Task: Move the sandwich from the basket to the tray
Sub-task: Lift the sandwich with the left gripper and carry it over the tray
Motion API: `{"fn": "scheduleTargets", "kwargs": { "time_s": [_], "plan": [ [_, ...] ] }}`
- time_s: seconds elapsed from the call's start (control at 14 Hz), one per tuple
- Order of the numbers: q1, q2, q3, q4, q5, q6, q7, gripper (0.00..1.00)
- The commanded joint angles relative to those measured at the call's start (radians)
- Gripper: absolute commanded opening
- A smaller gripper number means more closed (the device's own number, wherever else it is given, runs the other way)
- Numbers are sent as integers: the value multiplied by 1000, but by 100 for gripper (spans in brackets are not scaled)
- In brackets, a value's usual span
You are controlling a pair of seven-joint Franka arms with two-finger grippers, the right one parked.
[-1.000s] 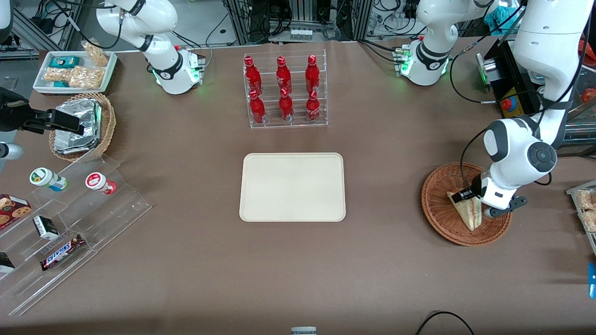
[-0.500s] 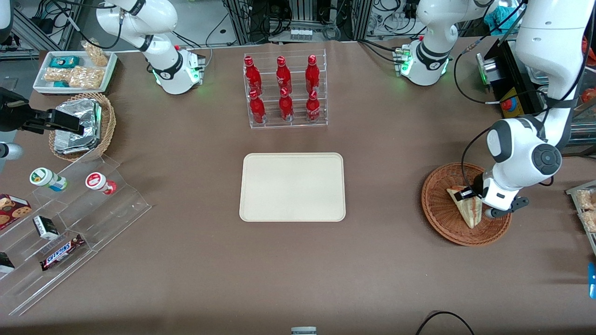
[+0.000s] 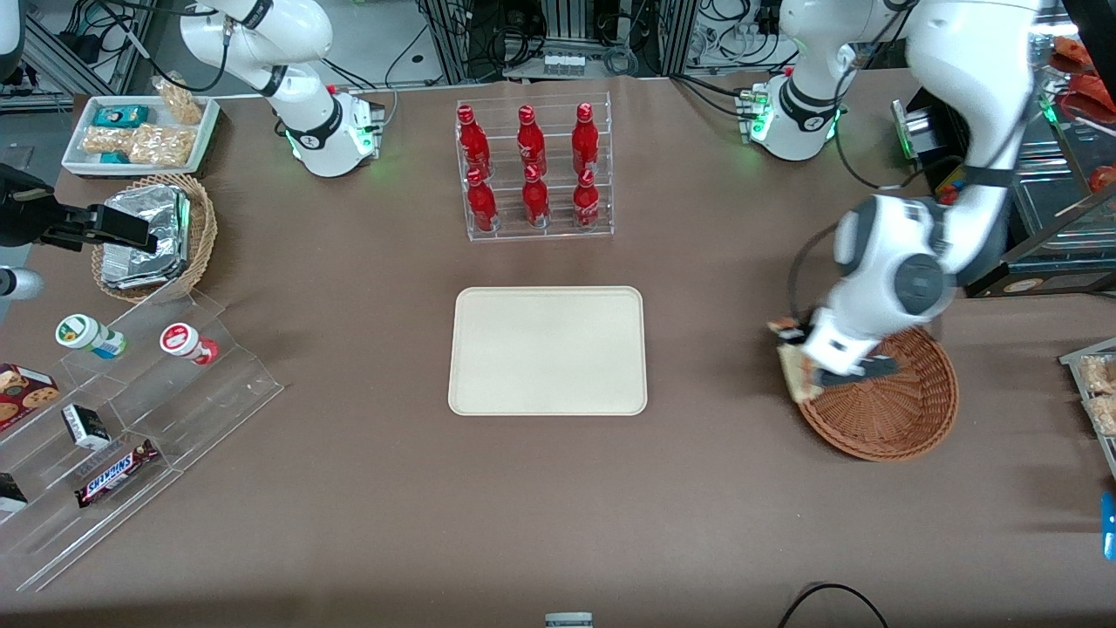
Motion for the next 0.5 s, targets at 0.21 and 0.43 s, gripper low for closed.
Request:
{"fn": "scheduleTargets", "kwargs": {
  "time_s": [0.21,0.43],
  "plan": [
    [-270,45,12,162,-8,-58,-294,19],
    [-409,171,11,323,-12,-54,-409,22]
  ]
}}
